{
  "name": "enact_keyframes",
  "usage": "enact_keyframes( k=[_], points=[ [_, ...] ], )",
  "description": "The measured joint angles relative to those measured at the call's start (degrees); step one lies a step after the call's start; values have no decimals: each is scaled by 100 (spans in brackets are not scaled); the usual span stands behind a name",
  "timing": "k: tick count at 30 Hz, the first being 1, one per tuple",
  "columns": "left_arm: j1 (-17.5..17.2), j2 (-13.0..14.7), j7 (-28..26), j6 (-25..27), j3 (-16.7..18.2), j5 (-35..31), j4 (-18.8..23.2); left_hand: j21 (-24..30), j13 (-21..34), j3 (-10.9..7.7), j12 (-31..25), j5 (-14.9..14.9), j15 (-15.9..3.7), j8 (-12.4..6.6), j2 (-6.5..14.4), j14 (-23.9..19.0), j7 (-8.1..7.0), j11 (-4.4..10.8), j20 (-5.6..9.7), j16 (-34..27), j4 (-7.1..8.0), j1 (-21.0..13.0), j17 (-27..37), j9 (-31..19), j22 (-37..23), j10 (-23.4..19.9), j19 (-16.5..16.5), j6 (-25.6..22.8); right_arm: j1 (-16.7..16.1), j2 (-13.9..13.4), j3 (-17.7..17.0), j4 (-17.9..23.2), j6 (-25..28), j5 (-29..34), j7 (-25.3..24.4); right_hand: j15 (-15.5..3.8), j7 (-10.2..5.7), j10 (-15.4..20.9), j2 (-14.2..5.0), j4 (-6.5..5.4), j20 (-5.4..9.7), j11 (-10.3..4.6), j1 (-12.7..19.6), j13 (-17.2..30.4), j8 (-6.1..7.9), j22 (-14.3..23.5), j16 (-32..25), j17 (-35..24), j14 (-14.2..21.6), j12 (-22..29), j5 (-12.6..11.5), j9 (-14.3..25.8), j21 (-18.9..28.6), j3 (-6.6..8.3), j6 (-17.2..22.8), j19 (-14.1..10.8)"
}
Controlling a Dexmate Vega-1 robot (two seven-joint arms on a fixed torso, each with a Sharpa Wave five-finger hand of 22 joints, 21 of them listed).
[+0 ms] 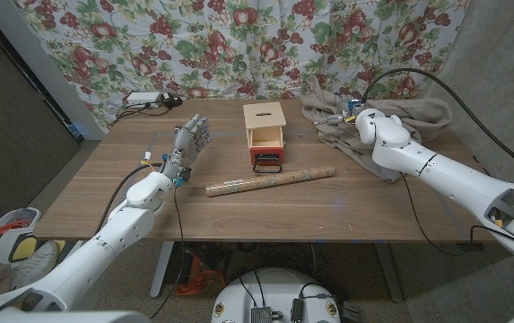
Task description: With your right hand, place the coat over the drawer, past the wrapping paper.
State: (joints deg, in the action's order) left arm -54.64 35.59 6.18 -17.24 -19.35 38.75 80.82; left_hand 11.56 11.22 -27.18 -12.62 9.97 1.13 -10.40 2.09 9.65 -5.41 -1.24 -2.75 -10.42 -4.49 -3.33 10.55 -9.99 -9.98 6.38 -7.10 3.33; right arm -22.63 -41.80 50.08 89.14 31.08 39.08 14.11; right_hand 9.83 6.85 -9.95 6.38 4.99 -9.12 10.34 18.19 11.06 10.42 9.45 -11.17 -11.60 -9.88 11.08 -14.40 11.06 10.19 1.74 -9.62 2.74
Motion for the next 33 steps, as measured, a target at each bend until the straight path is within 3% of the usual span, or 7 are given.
enact_keyframes(
  k=[26, 33],
  points=[
    [-4, 21, 50, 1, -17, 9, 13, 0, 0, 0, 0, 0, 0, 0, 40, 0, -32, 0, 0, 0, 0, 37, -16, 0, 0, 1, 0, -31, 103, 109, 174, -429, 30, -33, 2, -1, 0, 0, -21, 40, 30, 0, 56, 0, 61, 4, -49, 1, 0, 44, -89, -2, 45, -39, 0, -75],
    [1, 19, 39, 27, -28, 2, 24, 0, 0, 24, 0, 0, 0, 1, 40, 0, -32, 0, 0, 0, 24, 36, -16, 0, 0, 1, 0, -31, 108, 136, 183, -525, -5, -105, -51, 135, 0, -9, -38, 96, -140, 75, 180, -1, 61, -1, -114, 15, -10, 89, -133, -2, 107, -62, 0, -389]
  ],
)
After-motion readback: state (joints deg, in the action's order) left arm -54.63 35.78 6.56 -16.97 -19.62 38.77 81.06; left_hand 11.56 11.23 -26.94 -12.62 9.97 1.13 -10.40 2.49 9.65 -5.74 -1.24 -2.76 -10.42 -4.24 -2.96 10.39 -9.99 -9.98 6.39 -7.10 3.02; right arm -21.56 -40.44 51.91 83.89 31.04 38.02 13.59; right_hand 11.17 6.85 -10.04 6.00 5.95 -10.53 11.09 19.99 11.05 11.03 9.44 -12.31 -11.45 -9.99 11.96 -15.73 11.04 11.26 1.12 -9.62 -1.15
